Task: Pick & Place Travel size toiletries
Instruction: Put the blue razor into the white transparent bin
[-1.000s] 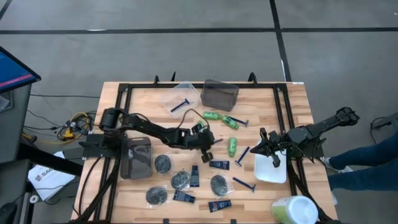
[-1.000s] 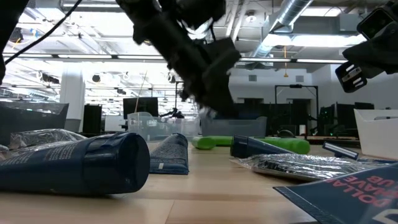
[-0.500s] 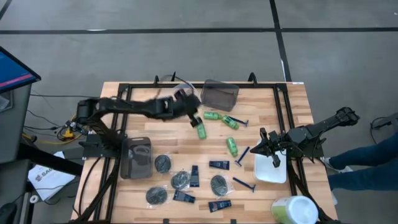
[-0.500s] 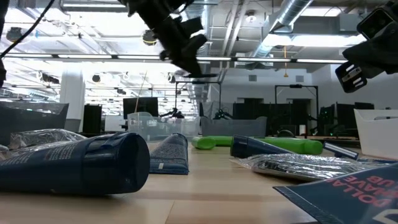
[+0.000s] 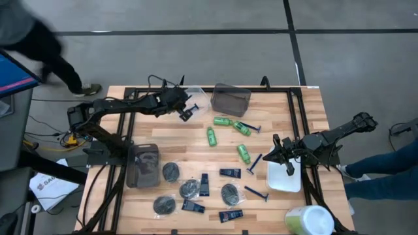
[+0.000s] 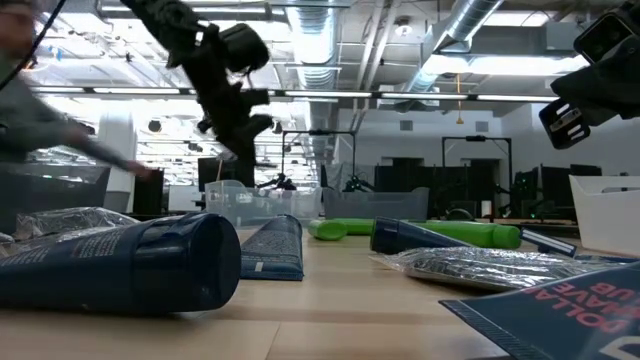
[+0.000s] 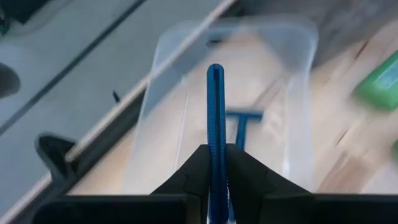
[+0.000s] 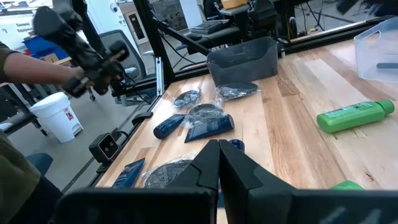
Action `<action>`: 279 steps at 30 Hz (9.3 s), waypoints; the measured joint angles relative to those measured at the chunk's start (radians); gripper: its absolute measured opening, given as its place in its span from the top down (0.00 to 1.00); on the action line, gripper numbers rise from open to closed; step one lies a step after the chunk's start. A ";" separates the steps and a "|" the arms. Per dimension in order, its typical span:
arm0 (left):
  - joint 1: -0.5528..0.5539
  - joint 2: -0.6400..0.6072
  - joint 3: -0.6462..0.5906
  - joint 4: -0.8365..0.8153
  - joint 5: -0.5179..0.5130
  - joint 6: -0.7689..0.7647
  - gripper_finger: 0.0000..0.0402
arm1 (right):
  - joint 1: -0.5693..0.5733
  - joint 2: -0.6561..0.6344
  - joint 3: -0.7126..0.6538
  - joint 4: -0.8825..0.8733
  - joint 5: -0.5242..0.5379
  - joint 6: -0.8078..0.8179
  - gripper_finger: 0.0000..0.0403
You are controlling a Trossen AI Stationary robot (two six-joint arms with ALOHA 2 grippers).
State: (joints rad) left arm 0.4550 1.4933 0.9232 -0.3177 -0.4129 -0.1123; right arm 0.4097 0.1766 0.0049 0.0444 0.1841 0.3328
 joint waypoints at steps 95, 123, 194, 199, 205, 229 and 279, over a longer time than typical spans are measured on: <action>-0.483 -1.043 -0.502 0.348 -0.009 -0.072 1.00 | -0.636 1.060 0.900 -0.814 0.017 -0.134 0.61; -0.482 -1.193 -0.609 0.345 -0.008 -0.132 1.00 | -0.846 1.441 0.901 -0.765 -0.136 -0.416 0.57; -0.482 -1.192 -0.609 0.345 -0.006 -0.131 1.00 | -0.770 2.133 2.189 -0.811 -0.161 -0.337 0.93; -0.482 -1.192 -0.609 0.345 -0.001 -0.132 1.00 | -0.771 2.249 2.325 -0.888 -0.161 -0.298 0.93; -0.482 -1.192 -0.609 0.345 0.000 -0.131 1.00 | -0.770 2.284 2.334 -0.913 -0.129 -0.245 0.89; -0.482 -1.192 -0.609 0.344 -0.001 -0.129 1.00 | -0.733 2.001 2.347 -1.324 -0.171 -0.365 0.54; -0.482 -1.192 -0.609 0.341 0.002 -0.129 1.00 | -0.219 1.564 1.153 -1.089 -0.337 -0.453 0.43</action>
State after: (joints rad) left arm -0.0270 0.3012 0.3145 0.0230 -0.4107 -0.2409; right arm 0.1903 1.7406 1.1584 -1.0449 -0.1532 -0.1204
